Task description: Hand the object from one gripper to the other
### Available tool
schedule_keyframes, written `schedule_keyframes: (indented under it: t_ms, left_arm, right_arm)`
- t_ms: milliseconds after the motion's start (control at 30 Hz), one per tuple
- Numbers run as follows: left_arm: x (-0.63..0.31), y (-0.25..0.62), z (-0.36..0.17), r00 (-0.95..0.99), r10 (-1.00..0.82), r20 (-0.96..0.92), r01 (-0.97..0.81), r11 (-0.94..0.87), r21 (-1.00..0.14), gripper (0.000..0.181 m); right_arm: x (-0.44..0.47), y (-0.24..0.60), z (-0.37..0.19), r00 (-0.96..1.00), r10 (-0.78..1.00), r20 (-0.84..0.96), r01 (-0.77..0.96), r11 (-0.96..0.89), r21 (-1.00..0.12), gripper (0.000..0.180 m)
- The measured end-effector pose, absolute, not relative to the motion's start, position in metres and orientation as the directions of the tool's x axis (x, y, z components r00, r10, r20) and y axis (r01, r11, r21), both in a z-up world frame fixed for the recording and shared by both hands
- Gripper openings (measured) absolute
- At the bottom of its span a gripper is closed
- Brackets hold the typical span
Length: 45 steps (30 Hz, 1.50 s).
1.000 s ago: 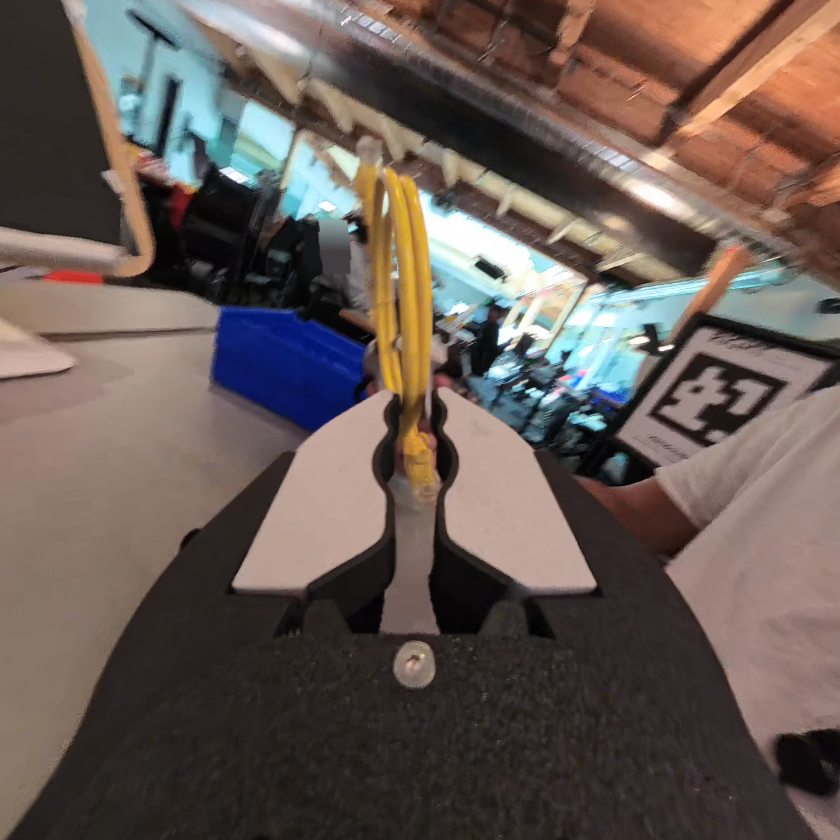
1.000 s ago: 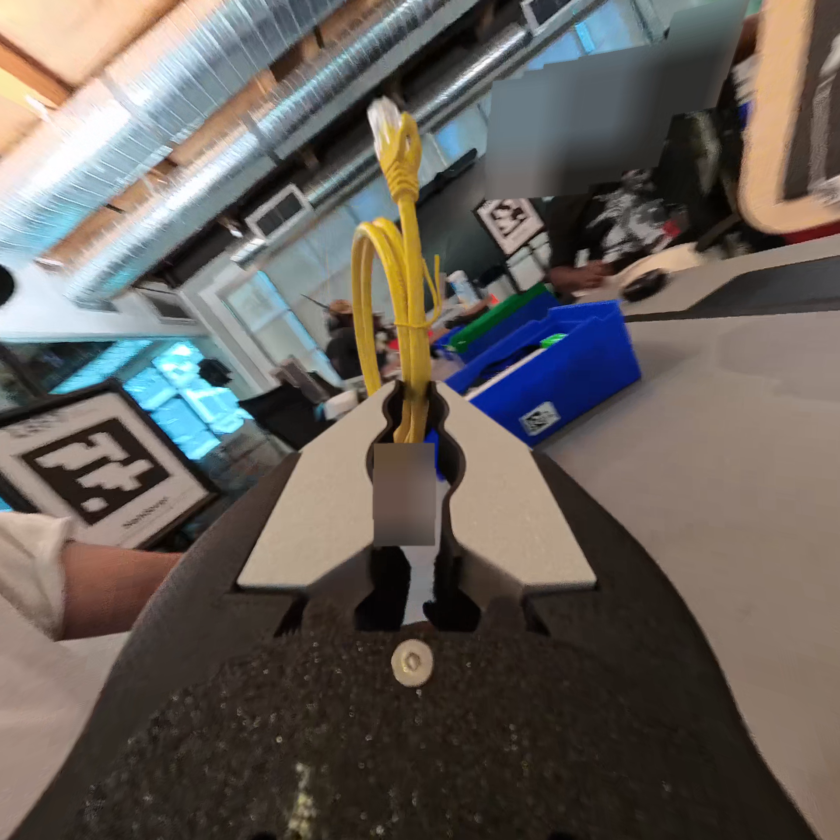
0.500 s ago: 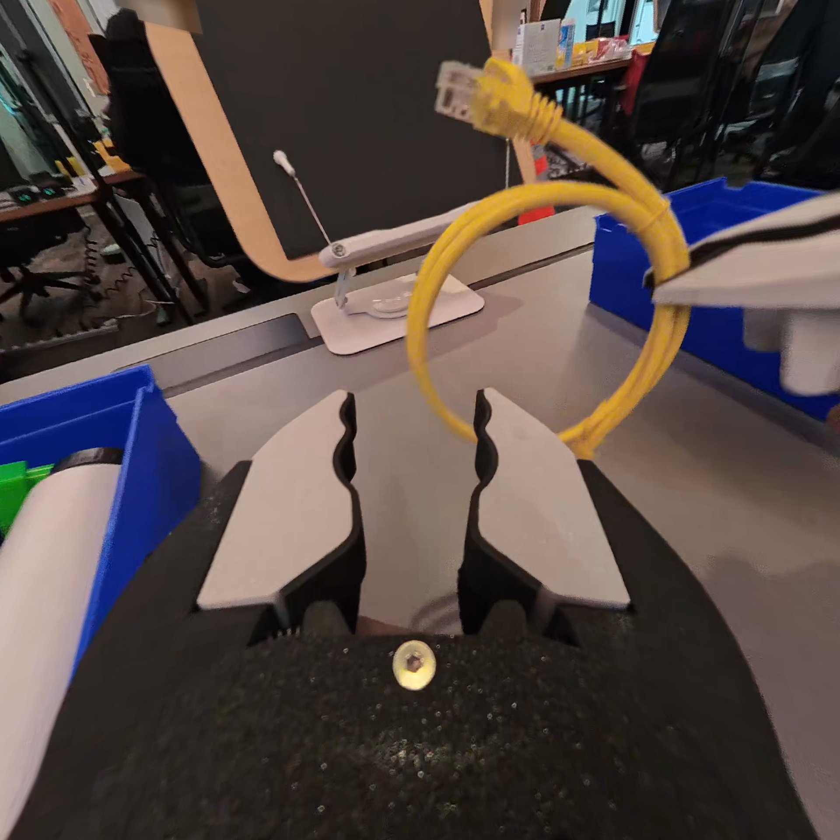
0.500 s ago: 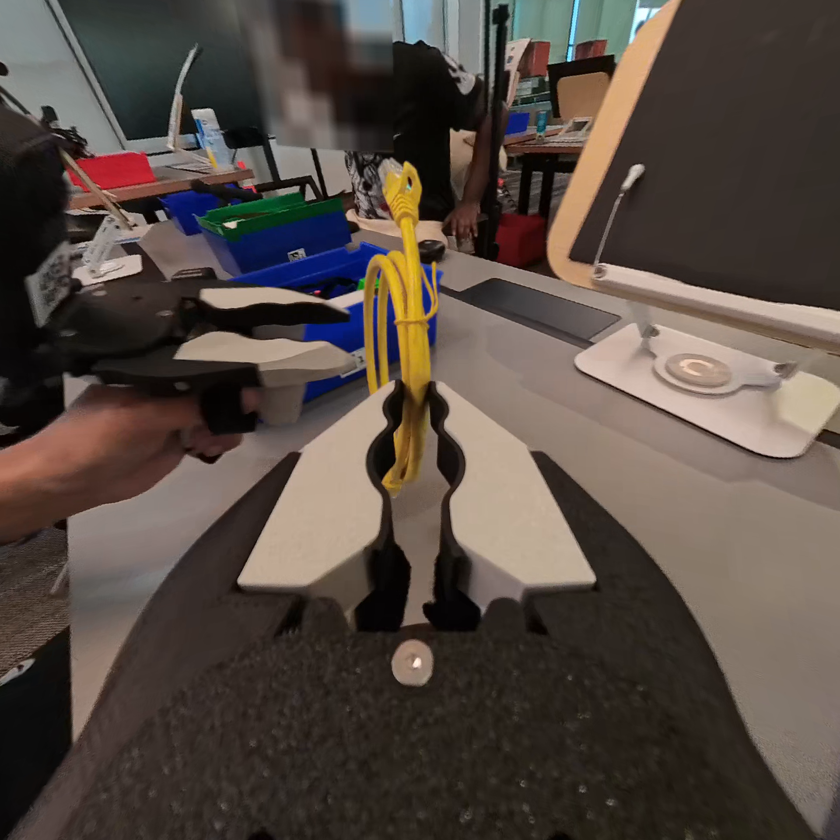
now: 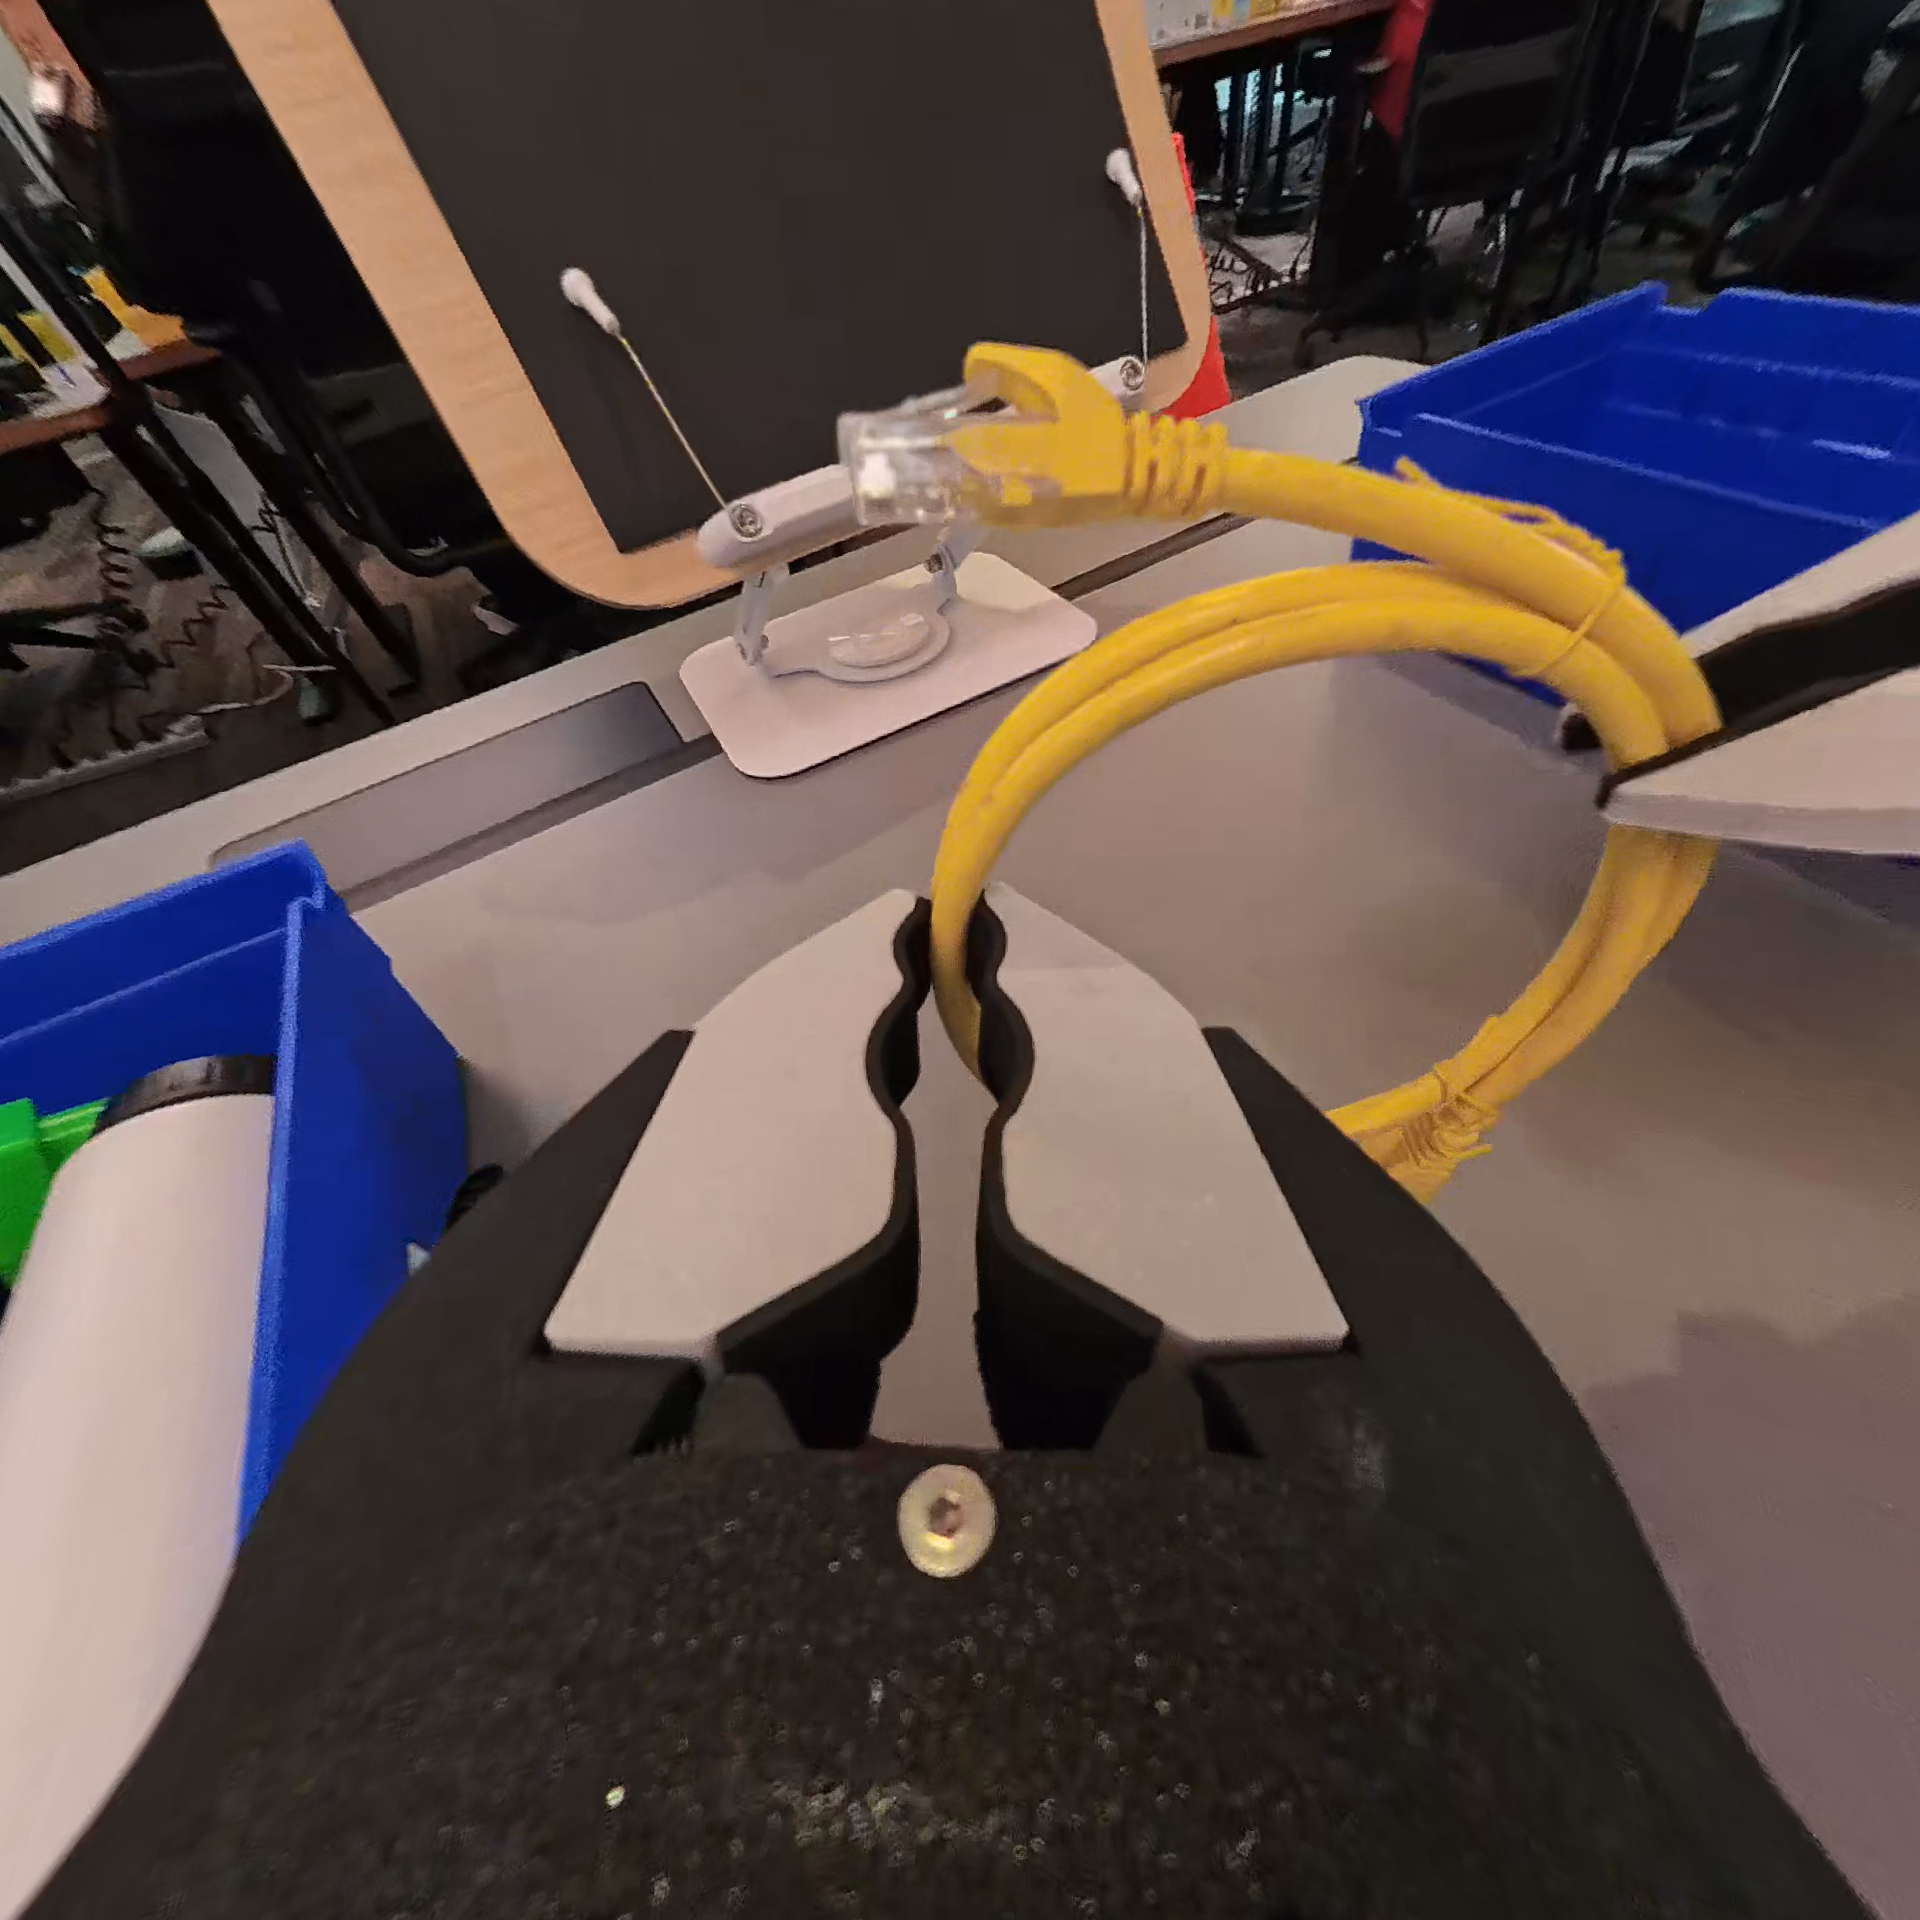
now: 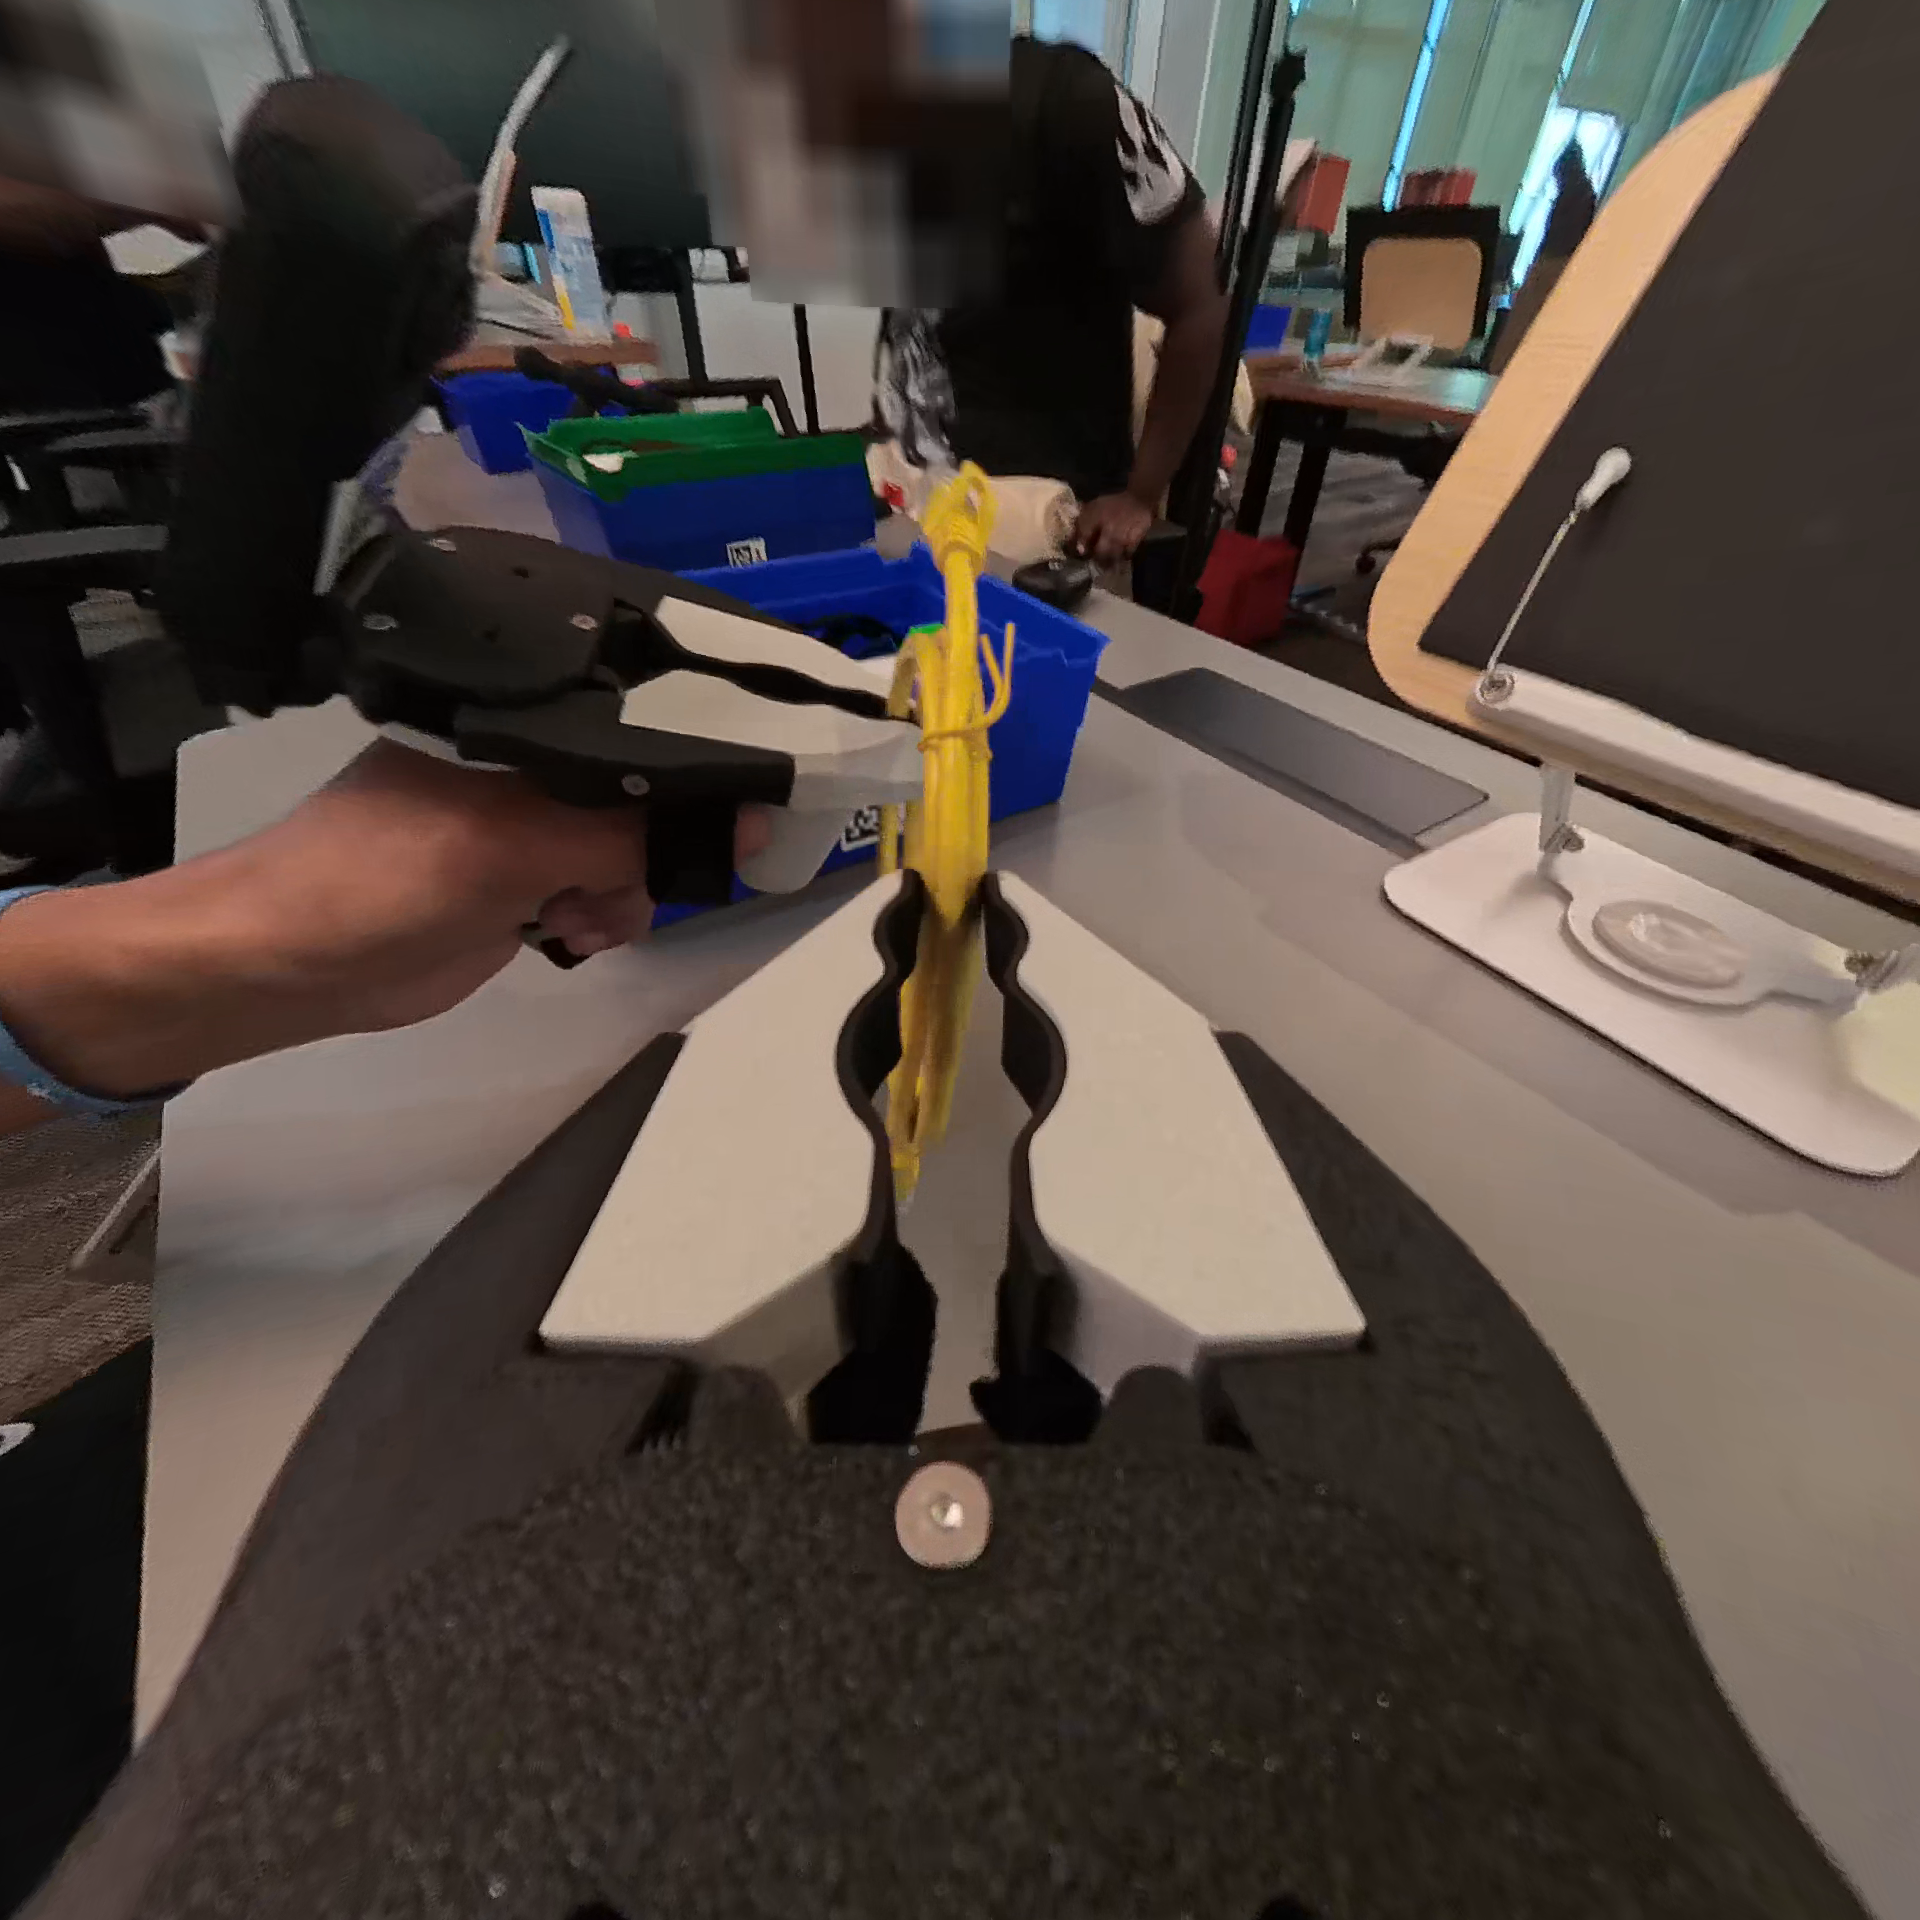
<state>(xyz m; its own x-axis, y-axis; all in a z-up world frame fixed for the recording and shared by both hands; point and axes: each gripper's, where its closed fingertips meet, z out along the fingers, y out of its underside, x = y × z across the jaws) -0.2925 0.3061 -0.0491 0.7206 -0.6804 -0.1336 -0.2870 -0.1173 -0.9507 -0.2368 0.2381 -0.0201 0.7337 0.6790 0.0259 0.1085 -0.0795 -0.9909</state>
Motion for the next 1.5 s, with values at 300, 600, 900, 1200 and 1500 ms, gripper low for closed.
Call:
schedule_keyframes:
  t_ms: [300, 600, 900, 1200, 1500]
  left_arm:
    - [-0.312, 0.315, -0.035, 0.728, -0.647, 0.228, 0.008, -0.324, -0.946, 0.006]
    - [-0.302, 0.298, 0.001, 0.472, -0.598, 0.647, 0.378, -0.526, -0.762, 0.006]
    - [-0.276, 0.281, -0.009, 0.397, -0.585, 0.707, 0.359, -0.610, -0.706, 0.006]
    - [-0.275, 0.274, -0.009, 0.553, -0.745, 0.373, 0.014, -0.439, -0.898, 0.036]
    - [-0.305, 0.265, 0.012, 0.354, -0.934, -0.059, -0.481, -0.128, -0.867, 0.052]
  right_arm:
    - [-0.212, 0.230, -0.019, 0.696, 0.705, 0.136, -0.016, 0.206, -0.978, 0.033]
    - [-0.277, 0.229, -0.022, 0.672, 0.739, -0.035, -0.268, 0.199, -0.943, 0.041]
    - [-0.260, 0.234, 0.002, 0.749, 0.657, -0.085, -0.346, 0.278, -0.896, 0.009]
    - [-0.240, 0.242, 0.000, 0.754, 0.650, -0.099, -0.329, 0.242, -0.913, 0.004]
    - [-0.235, 0.231, 0.000, 0.588, 0.808, -0.044, -0.283, 0.155, -0.947, 0.004]
